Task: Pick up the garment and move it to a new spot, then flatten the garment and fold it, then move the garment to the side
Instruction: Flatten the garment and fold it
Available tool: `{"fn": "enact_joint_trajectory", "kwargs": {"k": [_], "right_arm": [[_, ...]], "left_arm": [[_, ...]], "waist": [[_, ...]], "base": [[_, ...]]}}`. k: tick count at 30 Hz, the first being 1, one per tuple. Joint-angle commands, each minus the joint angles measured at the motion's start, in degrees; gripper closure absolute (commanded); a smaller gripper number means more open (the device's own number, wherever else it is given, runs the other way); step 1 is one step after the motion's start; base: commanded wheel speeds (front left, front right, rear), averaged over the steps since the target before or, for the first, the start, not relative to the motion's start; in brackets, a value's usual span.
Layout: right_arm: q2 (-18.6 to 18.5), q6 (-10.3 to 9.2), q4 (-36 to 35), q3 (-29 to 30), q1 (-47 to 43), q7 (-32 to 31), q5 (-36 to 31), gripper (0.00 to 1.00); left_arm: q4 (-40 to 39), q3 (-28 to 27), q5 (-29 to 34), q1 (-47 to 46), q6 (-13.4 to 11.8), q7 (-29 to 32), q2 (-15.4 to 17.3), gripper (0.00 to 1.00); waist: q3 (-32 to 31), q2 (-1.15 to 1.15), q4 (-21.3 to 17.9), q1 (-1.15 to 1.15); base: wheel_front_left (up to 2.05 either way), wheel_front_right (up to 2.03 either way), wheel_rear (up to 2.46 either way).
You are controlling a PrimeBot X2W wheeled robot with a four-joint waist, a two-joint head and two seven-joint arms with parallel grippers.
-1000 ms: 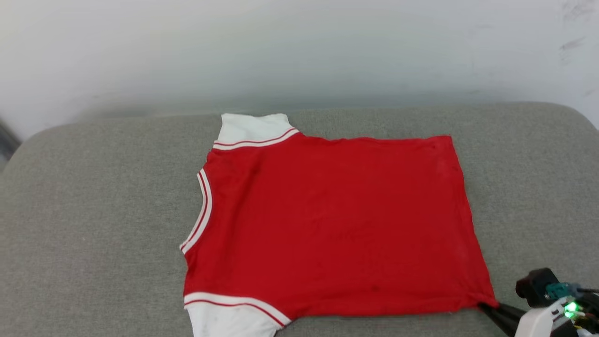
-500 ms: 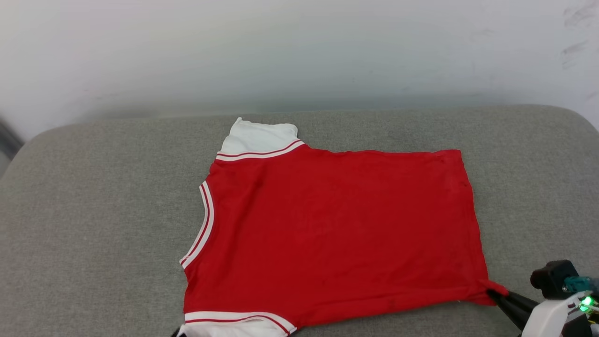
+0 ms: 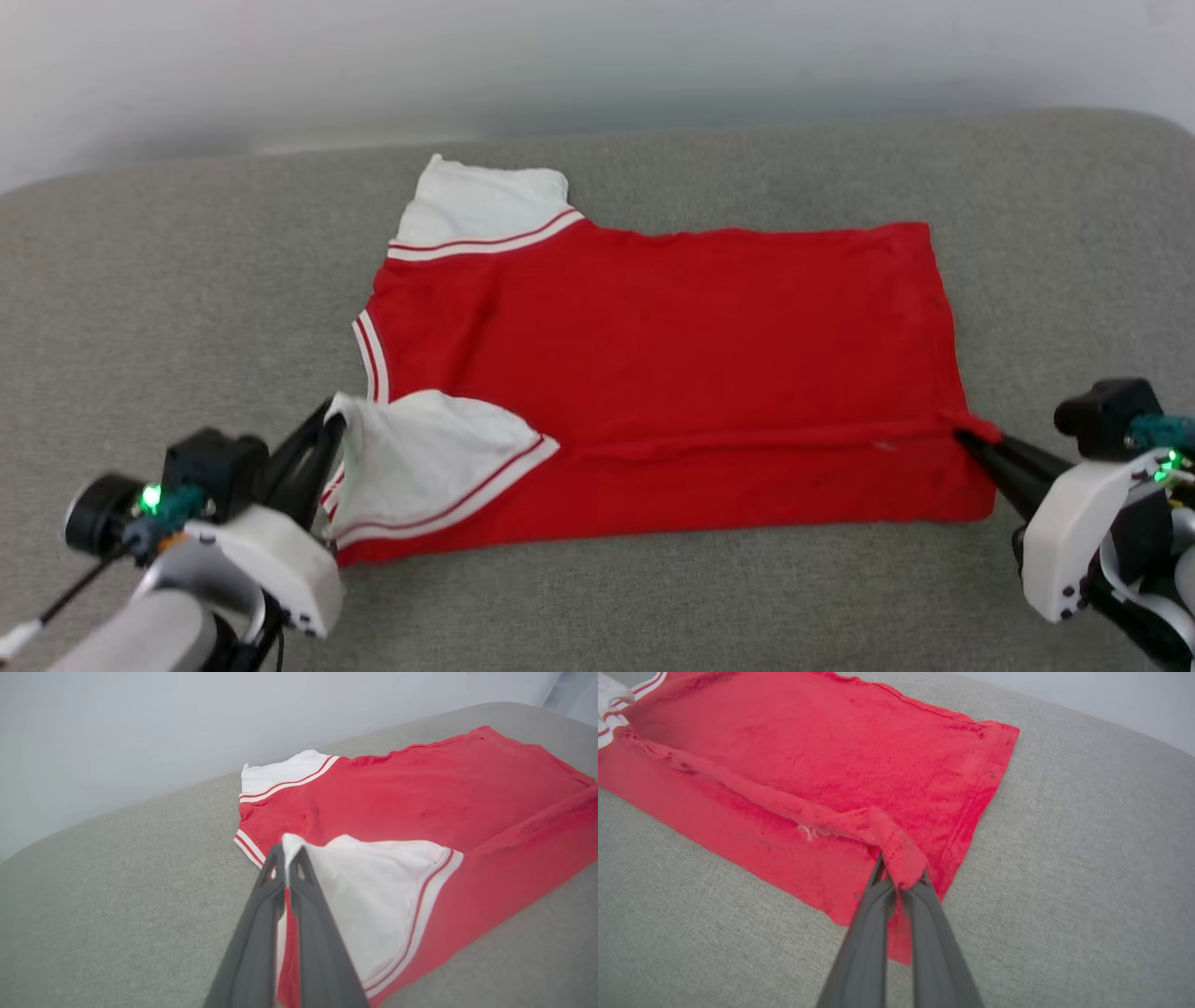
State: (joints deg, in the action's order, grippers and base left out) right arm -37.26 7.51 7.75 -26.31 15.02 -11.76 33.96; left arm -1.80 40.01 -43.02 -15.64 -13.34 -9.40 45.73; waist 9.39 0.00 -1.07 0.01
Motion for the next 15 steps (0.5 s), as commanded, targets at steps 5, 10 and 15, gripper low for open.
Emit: {"fn": "enact_joint_trajectory", "kwargs": {"k": [5, 10, 15], "right_arm": [[1.16, -0.04, 1.10, 0.71, 4.28, -1.66, 0.00, 1.00], [2.16, -0.04, 3.57, -0.75, 8.08, -3.34, 0.70, 1.00], [3.09, -0.04, 6.87, -3.38, 11.13, -3.86, 1.29, 1.00]], "left_arm": [[3.72, 0.31, 1.55, -7.66, 2.95, 2.30, -1.21, 1.00], [10.29, 0.31, 1.81, -13.27, 5.98, 3.35, -2.46, 1.00], [17.55, 1.49, 2.43, -16.68, 8.88, 3.78, -3.96, 1.00]], "waist": [[5.12, 0.00, -1.15, -0.01], [8.52, 0.00, -1.80, -0.01], [11.00, 0.00, -2.01, -0.01]], "base": [[0.00, 0.00, 0.00], [0.00, 0.00, 0.00], [0.00, 0.00, 0.00]]}}
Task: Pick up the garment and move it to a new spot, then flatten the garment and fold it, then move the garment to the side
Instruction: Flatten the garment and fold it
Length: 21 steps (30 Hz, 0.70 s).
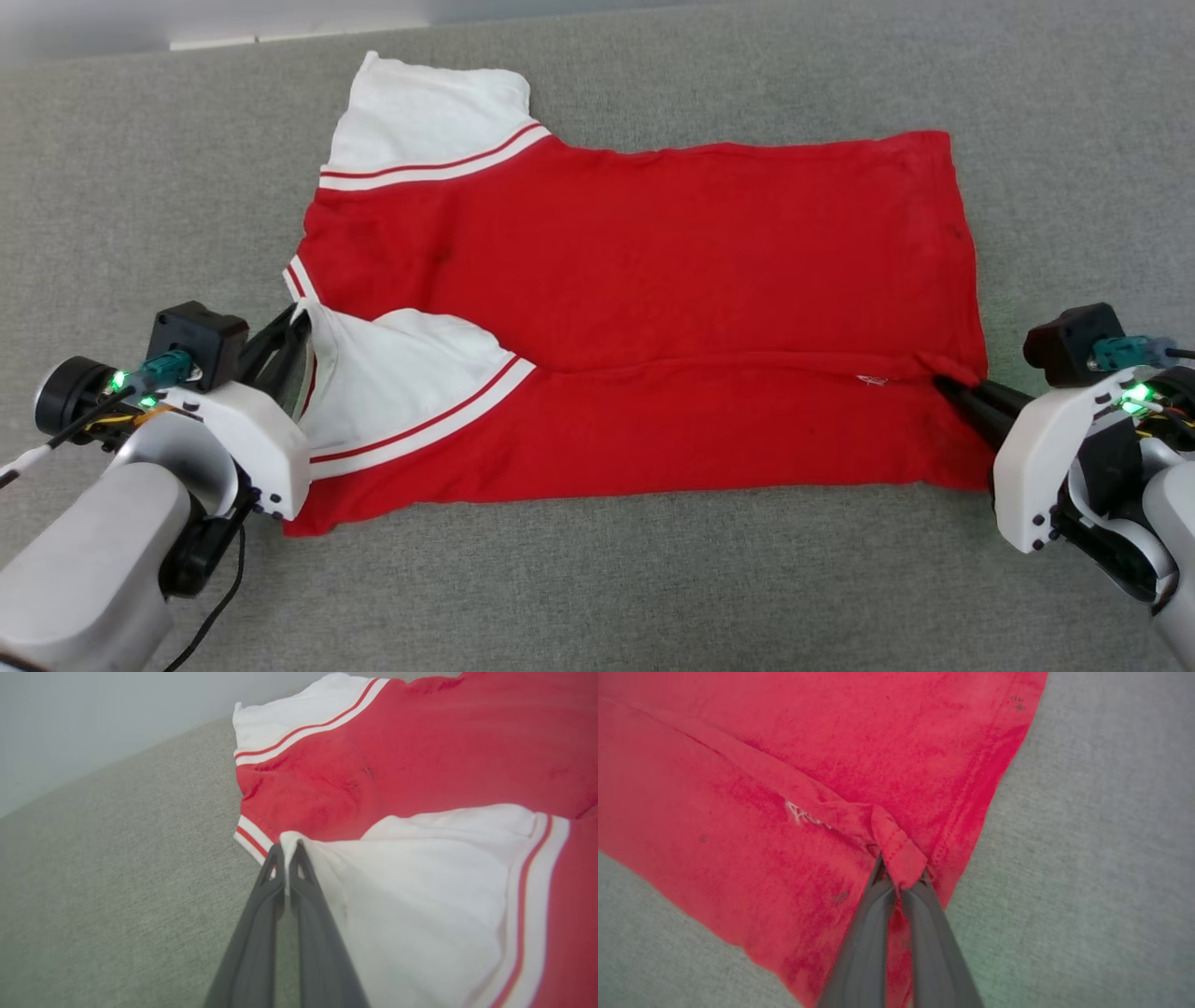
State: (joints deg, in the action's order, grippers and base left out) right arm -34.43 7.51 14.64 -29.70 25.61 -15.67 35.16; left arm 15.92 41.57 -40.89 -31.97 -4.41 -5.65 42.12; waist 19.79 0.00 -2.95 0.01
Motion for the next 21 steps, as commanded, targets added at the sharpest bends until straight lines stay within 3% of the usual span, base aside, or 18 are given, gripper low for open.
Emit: {"fn": "enact_joint_trajectory", "kwargs": {"k": [1, 9, 10, 11, 12, 16, 21], "right_arm": [[0.27, -0.04, 0.84, -0.54, 1.01, -0.15, 0.12, 1.00], [1.01, -0.04, 5.15, -4.85, 2.86, -0.97, 2.18, 1.00], [0.92, -0.04, 5.07, -5.09, 3.04, -0.76, 2.21, 0.70], [0.78, -0.04, 4.87, -5.32, 3.21, -0.23, 2.17, 0.21], [0.68, -0.04, 4.73, -5.26, 3.39, 0.16, 2.26, 0.00], [0.04, -0.04, 3.48, -4.93, 3.48, 1.86, 1.95, 0.00], [-0.20, -0.04, 2.01, -3.50, 1.99, 3.19, 1.43, 0.00]], "left_arm": [[1.24, 0.28, 0.48, -0.88, 0.53, -0.02, -0.83, 1.00], [11.38, 2.17, -0.73, -2.33, 4.27, -0.14, -4.46, 1.00], [12.09, 2.33, -0.73, -2.38, 4.52, -0.11, -4.72, 0.86], [12.71, 2.25, -0.61, -2.70, 4.49, -0.47, -4.75, 0.55], [13.17, 2.19, -0.60, -2.96, 4.50, -0.69, -4.87, 0.00], [13.71, 2.03, -1.24, -3.76, 5.17, -0.22, -4.60, 0.00], [11.60, 2.32, -1.34, -4.99, 5.54, 3.79, -1.95, 0.00]], "waist": [[0.88, 0.00, -0.12, -0.01], [-0.03, 0.00, -0.11, -0.01], [-0.46, 0.00, -0.14, -0.01], [-0.95, 0.00, -0.12, -0.01], [-1.47, 0.00, -0.08, -0.01], [-3.83, 0.00, 0.15, -0.01], [-6.18, 0.00, 0.45, -0.01]], "base": [[0.00, 0.00, 0.00], [0.00, 0.00, 0.00], [0.00, 0.00, 0.00], [0.00, 0.00, 0.00], [0.00, 0.00, 0.00], [0.00, 0.00, 0.00], [0.00, 0.00, 0.00]]}}
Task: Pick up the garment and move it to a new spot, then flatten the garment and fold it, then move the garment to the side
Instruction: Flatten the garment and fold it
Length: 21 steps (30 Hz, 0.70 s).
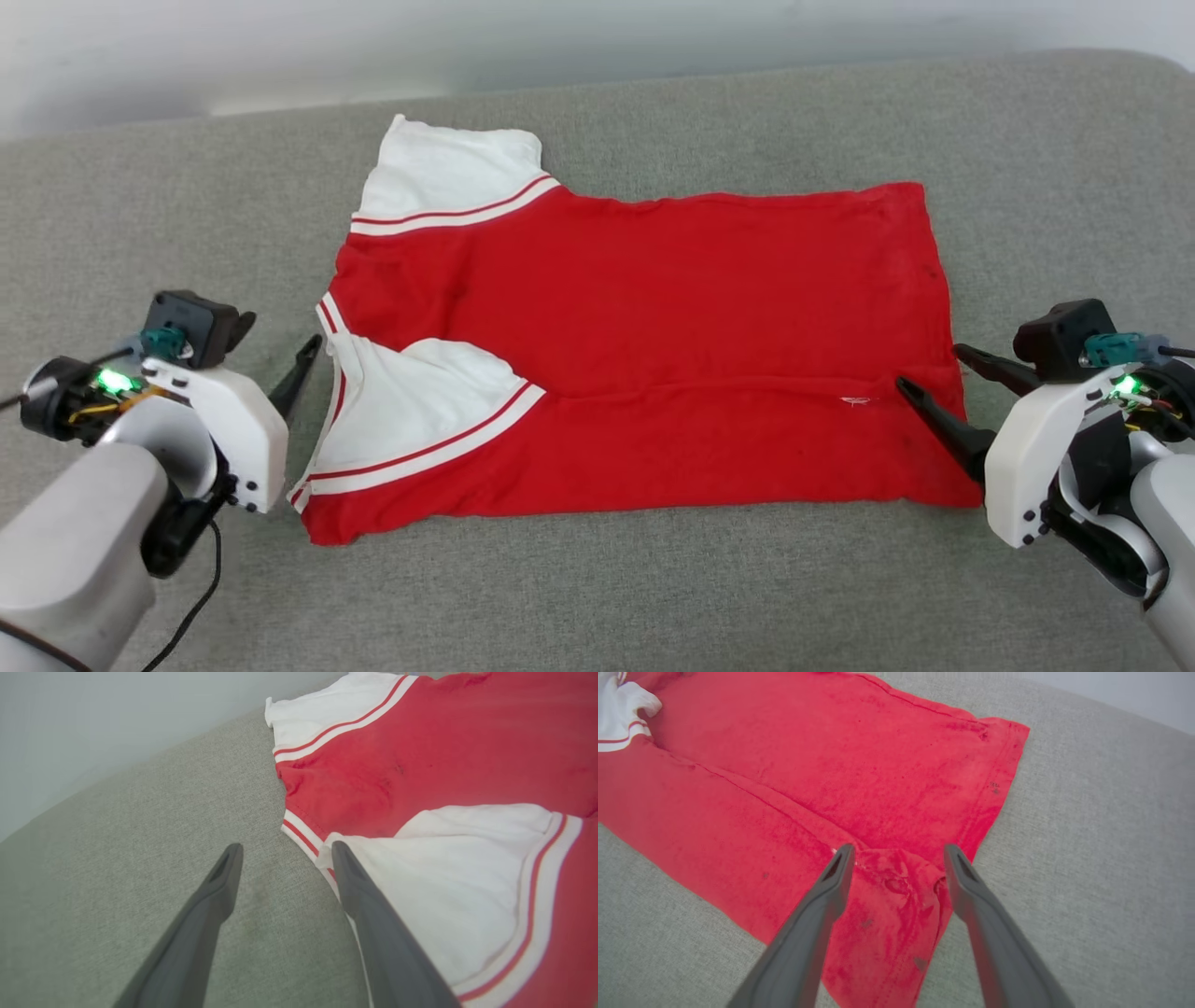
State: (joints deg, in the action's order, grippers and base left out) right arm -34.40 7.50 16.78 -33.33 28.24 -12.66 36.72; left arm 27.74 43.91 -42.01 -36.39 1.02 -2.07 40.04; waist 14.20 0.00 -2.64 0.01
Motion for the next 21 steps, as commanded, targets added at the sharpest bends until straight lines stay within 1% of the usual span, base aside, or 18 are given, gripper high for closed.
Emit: {"fn": "enact_joint_trajectory", "kwargs": {"k": [1, 4, 6, 11, 14, 18, 21], "right_arm": [[-0.26, -0.02, -0.33, 0.29, -0.86, 0.26, -0.45, 0.00], [0.01, -0.02, -0.93, 0.70, -1.50, 0.13, -0.98, 0.00], [0.23, -0.02, -1.29, 0.95, -1.79, -0.16, -1.10, 0.00], [0.57, -0.02, -2.21, 1.14, -2.46, -0.95, -1.38, 0.00], [0.50, -0.02, -2.67, 0.78, -2.33, -1.96, -1.07, 0.00], [0.68, -0.02, -3.16, 0.08, -1.65, -3.03, -0.73, 0.00], [0.81, -0.02, -3.19, -0.63, -1.26, -4.21, -0.28, 0.00]], "left_arm": [[-0.95, -0.04, -0.82, -0.71, 0.46, 1.71, 0.63, 0.00], [-3.70, 0.15, -2.20, -1.64, 1.17, 7.27, 3.02, 0.00], [-5.79, 0.76, -4.28, -1.78, 2.15, 13.08, 4.46, 0.00], [-12.58, 1.77, -8.38, -3.58, 3.49, 25.98, 8.28, 0.00], [-15.80, 2.52, -12.45, -3.77, 4.06, 33.45, 9.25, 0.00], [-18.18, 4.66, -15.72, -4.05, 4.41, 42.83, 10.58, 0.00], [-18.60, 5.73, -17.79, -3.62, 4.30, 47.13, 10.28, 0.00]], "waist": [[-0.92, 0.00, 0.20, -0.01], [-1.53, 0.00, 0.30, -0.01], [-1.79, 0.00, 0.35, -0.01], [-1.75, 0.00, 0.43, -0.01], [-1.54, 0.00, 0.35, -0.01], [-1.10, 0.00, -0.08, -0.01], [-0.67, 0.00, -0.46, -0.01]], "base": [[0.00, 0.00, 0.00], [0.00, 0.00, 0.00], [0.00, 0.00, 0.00], [0.00, 0.00, 0.00], [0.00, 0.00, 0.00], [0.00, 0.00, 0.00], [0.00, 0.00, 0.00]]}}
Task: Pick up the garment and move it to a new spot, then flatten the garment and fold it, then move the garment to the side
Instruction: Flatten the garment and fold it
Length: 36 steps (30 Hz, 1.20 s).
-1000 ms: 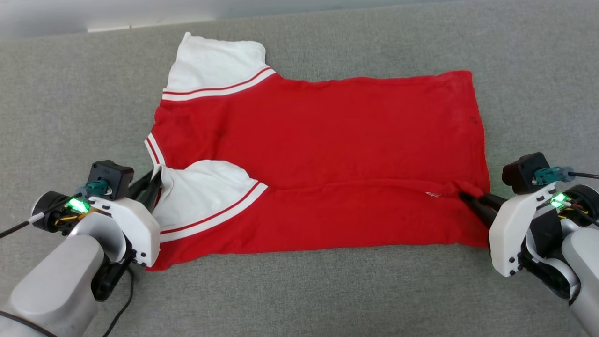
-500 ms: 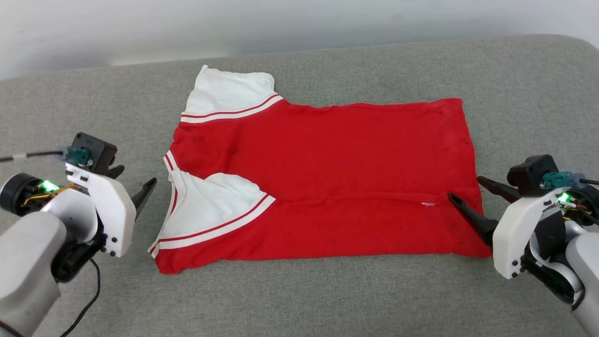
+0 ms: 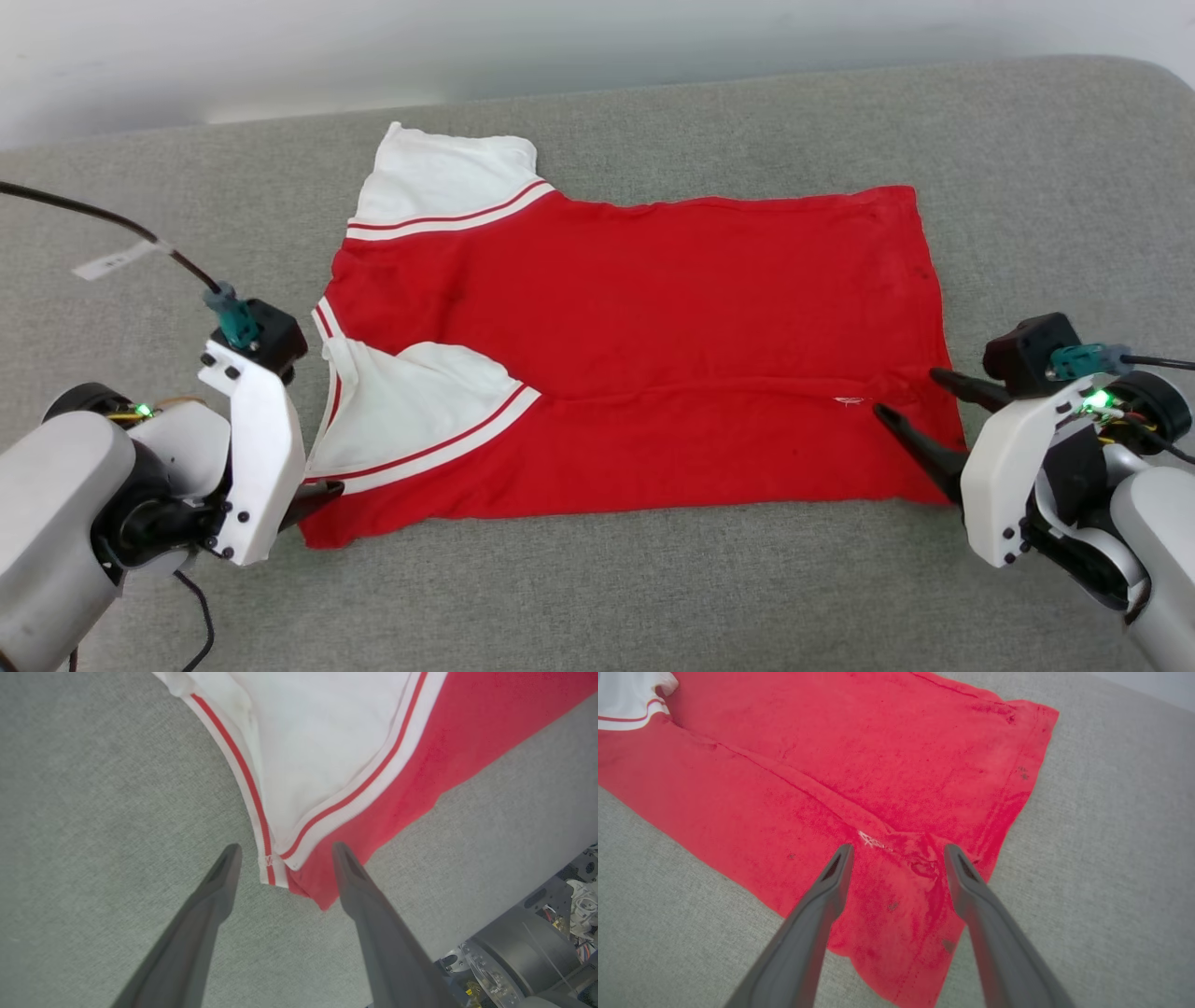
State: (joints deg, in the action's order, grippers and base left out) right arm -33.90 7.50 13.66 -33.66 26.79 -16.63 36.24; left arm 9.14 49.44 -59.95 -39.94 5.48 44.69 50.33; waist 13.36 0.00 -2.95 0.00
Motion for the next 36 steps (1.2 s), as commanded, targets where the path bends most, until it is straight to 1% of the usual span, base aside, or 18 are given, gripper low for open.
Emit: {"fn": "enact_joint_trajectory", "kwargs": {"k": [1, 5, 10, 12, 13, 14, 19, 22, 24, 26, 31, 34, 36], "right_arm": [[0.39, -0.02, -0.26, -0.57, 0.53, -0.58, 0.37, 0.00], [0.58, -0.02, -0.44, -1.74, 1.42, -1.84, 1.19, 0.00], [0.86, -0.02, -0.17, -2.64, 2.79, -1.58, 1.68, 0.00], [1.03, -0.03, -0.14, -2.23, 3.40, -0.27, 1.85, 0.00], [1.02, -0.02, 0.16, -2.18, 3.45, -0.02, 1.85, 0.00], [0.89, -0.02, 0.14, -2.36, 3.76, 0.17, 1.75, 0.00], [-0.49, -0.03, 0.09, -1.68, 5.88, 0.04, 1.62, 0.00], [-2.52, -0.03, -1.14, -2.55, 7.90, -1.70, 1.60, 0.00], [-4.74, -0.03, -2.26, -3.81, 9.93, -4.02, 1.50, 0.00], [-7.30, -0.03, -3.43, -6.15, 11.85, -7.72, 1.54, 0.00], [-12.81, -0.03, -5.90, -12.68, 16.18, -21.53, 7.17, 0.00], [-14.37, -0.03, -6.15, -15.87, 17.68, -28.64, 11.17, 0.00], [-14.58, -0.03, -5.17, -16.95, 18.37, -31.12, 13.64, 0.00]], "left_arm": [[0.24, 0.68, 0.27, -0.13, -0.11, 1.24, 0.11, 0.00], [2.47, 2.20, -0.10, 0.83, -0.25, 3.40, -1.16, 0.00], [6.50, 4.25, 0.76, 1.84, 0.28, 3.22, -2.97, 0.00], [8.04, 5.32, 1.33, 2.25, 0.51, 3.34, -3.50, 0.00], [8.58, 5.69, 1.50, 2.35, 0.71, 3.23, -3.64, 0.71], [9.04, 5.88, 1.39, 2.42, 0.83, 2.92, -3.83, 1.00], [8.93, 5.98, 1.07, 1.80, 1.46, 1.39, -3.79, 1.00], [7.30, 6.96, 2.63, 0.27, 1.85, 0.17, -2.78, 1.00], [5.85, 7.17, 2.27, -0.13, 1.92, -0.55, -2.47, 1.00], [4.27, 7.71, 2.81, -0.68, 1.87, -1.02, -1.86, 1.00], [0.45, 8.79, 2.57, -1.58, 1.89, -1.67, -0.61, 1.00], [-1.09, 9.00, 2.72, -2.17, 1.91, -2.00, -0.02, 1.00], [-1.75, 9.14, 3.06, -2.69, 1.91, -2.18, 0.13, 1.00]], "waist": [[0.39, 0.00, -0.36, 0.00], [1.18, 0.00, -1.16, 0.00], [1.99, 0.00, -1.98, 0.00], [1.94, 0.00, -2.13, 0.00], [1.83, 0.00, -2.16, 0.00], [1.67, 0.00, -2.19, 0.00], [0.34, 0.00, -2.05, 0.00], [-0.83, 0.00, -1.64, 0.00], [-1.56, 0.00, -1.37, 0.00], [-2.14, 0.00, -1.08, 0.00], [-2.47, 0.00, -0.46, 0.00], [-1.71, 0.00, 0.08, 0.00], [-1.02, 0.00, 0.43, 0.00]], "base": [[0.00, 0.00, 0.00], [0.00, 0.00, 0.00], [0.00, 0.00, 0.00], [0.00, 0.00, 0.00], [0.00, 0.00, 0.00], [0.00, 0.00, 0.00], [0.00, 0.00, 0.00], [0.00, 0.00, 0.00], [0.00, 0.00, 0.00], [0.00, 0.00, 0.00], [0.00, 0.00, 0.00], [0.00, 0.00, 0.00], [0.00, 0.00, 0.00]]}}
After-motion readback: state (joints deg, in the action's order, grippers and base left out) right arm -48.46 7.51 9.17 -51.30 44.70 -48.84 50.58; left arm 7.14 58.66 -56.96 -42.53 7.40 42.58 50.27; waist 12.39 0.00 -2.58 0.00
